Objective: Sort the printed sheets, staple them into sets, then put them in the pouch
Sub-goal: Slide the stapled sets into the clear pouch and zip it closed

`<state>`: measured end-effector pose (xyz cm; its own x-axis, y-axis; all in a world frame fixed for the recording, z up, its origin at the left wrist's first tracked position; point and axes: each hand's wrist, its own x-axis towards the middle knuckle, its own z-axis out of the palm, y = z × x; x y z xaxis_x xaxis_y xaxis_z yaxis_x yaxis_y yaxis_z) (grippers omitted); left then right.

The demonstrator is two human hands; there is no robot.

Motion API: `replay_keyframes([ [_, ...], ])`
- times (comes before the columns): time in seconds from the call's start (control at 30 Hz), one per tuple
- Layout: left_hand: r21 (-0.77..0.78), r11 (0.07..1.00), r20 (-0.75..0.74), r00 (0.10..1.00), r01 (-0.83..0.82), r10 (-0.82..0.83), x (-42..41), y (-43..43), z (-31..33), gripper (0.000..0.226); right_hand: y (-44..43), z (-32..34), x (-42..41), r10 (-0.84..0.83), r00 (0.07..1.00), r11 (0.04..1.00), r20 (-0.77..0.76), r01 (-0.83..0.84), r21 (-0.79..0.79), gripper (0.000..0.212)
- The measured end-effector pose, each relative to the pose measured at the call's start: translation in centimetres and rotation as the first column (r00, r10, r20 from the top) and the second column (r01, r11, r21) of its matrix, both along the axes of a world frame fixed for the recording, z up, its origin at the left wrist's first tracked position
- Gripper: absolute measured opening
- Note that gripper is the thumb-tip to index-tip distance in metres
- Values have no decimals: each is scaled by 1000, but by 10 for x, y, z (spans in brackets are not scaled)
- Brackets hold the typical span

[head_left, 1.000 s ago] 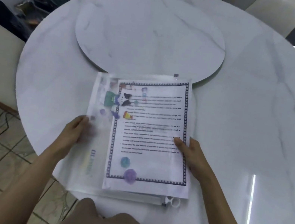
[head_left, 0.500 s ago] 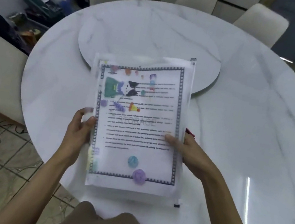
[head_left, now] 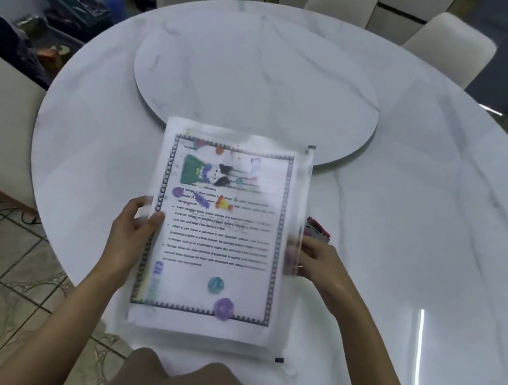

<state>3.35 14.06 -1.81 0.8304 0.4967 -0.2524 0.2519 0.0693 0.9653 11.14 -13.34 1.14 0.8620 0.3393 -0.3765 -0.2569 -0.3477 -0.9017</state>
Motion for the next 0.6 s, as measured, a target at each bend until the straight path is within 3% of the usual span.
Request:
replay_keyframes([
  [0.13, 87, 996, -94, 996, 1, 7, -1, -7, -20, 25, -19, -22, -6, -133, 991, 981, -7, 131, -146, 22],
  [0.33, 148, 989, -184, 982, -23, 50, 1, -14, -28, 36, -42, -43, -32, 5, 998, 915, 67, 22, -404, 22],
  [0.6, 76, 994, -125, 988, -84, 93, 2, -19, -21, 24, -48, -47, -56, 91, 994, 898, 65, -54, -437, 22],
])
